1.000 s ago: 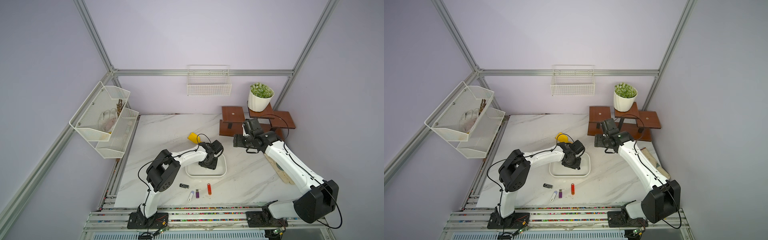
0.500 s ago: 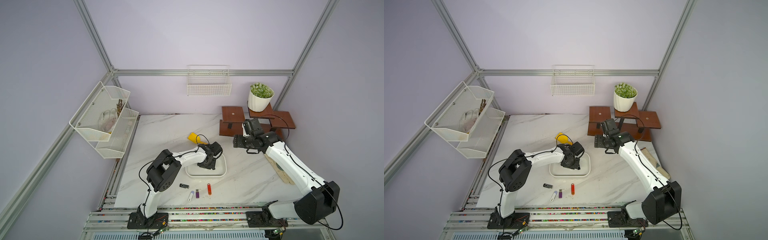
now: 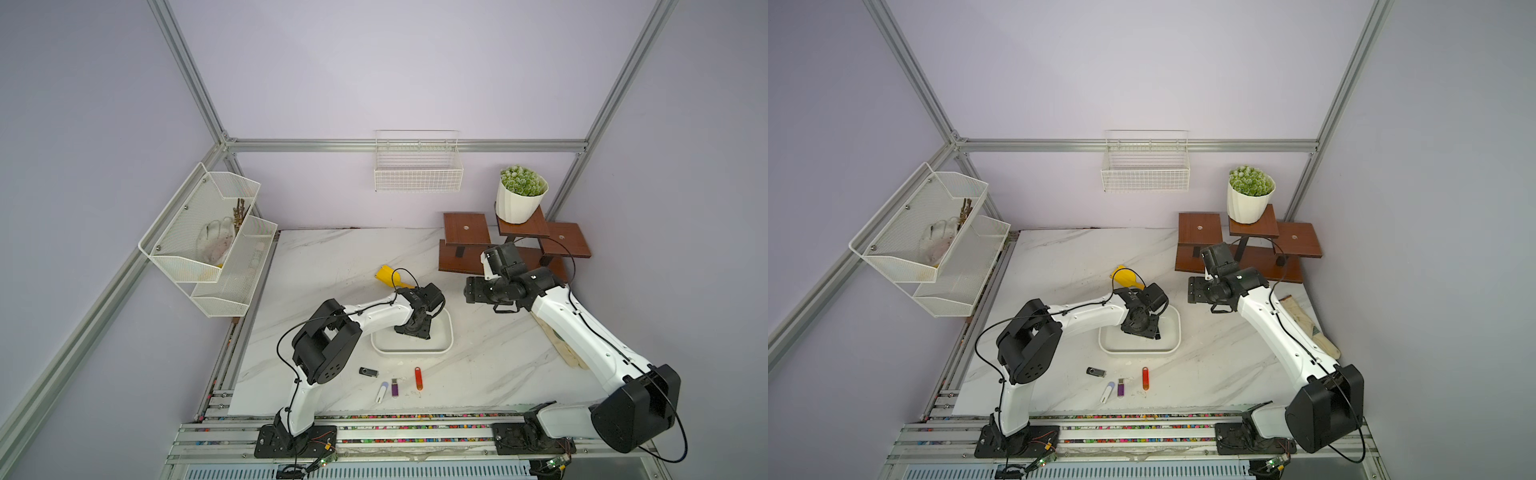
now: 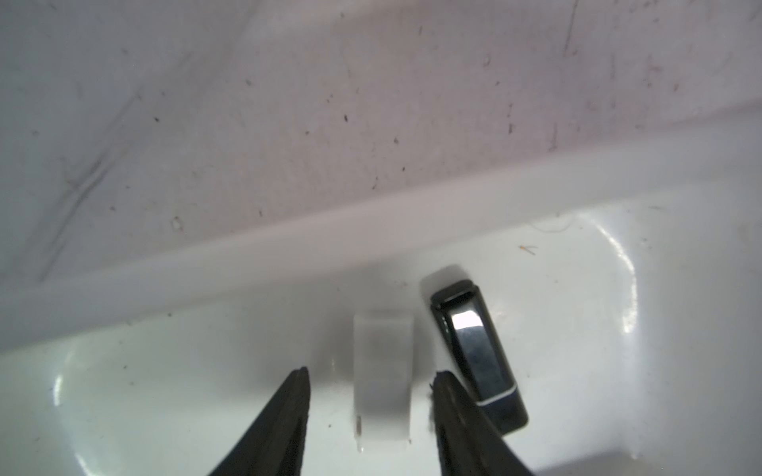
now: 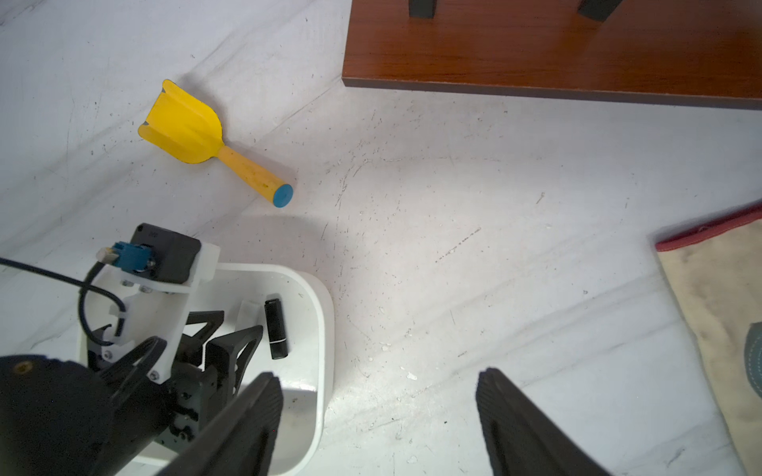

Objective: Put the usb flash drive into the storage box
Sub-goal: Place the USB flash in the storage box, then pick up the USB flash from the center of the board.

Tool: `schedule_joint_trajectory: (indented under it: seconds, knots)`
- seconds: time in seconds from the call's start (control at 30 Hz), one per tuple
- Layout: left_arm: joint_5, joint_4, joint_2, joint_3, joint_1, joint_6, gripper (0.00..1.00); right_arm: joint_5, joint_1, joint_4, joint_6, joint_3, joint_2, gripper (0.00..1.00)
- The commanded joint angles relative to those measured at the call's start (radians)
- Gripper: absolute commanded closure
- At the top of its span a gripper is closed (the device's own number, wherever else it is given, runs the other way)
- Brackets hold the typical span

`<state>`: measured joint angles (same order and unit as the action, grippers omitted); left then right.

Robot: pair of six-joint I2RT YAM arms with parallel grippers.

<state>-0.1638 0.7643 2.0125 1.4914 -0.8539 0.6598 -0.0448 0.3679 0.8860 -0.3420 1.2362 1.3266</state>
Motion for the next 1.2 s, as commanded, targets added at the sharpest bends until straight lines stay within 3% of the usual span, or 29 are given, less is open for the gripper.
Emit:
schedule_joint_trajectory:
  seconds: [0.0,0.13,0.2,0.47,0.73,0.87,1.17]
  knots:
    - [-0.038,0.007,-0.168,0.098,0.008,-0.043,0.41,-0.001,0.059,-0.007,-0.052,-0.07,-0.135,0.2]
    - [-0.109,0.176,-0.214,0.29,0.046,-0.108,0.34,-0.042,0.157,-0.042,-0.139,-0.151,-0.246,0.21]
    - [-0.136,0.253,-0.249,0.318,0.079,-0.123,0.3,-0.056,0.227,-0.028,-0.179,-0.163,-0.257,0.22]
    - [-0.18,0.293,-0.522,0.048,0.21,-0.093,0.16,-0.05,0.499,-0.102,-0.363,-0.297,-0.223,0.24]
    - [-0.163,0.303,-0.695,-0.15,0.222,-0.027,0.08,-0.088,0.742,-0.149,-0.456,-0.313,-0.045,0.24]
    - [-0.135,0.304,-0.732,-0.21,0.223,-0.007,0.07,-0.068,0.771,-0.199,-0.464,-0.314,0.064,0.27]
    - [-0.119,0.302,-0.784,-0.276,0.222,0.011,0.06,-0.059,0.776,-0.27,-0.426,-0.287,0.245,0.49]
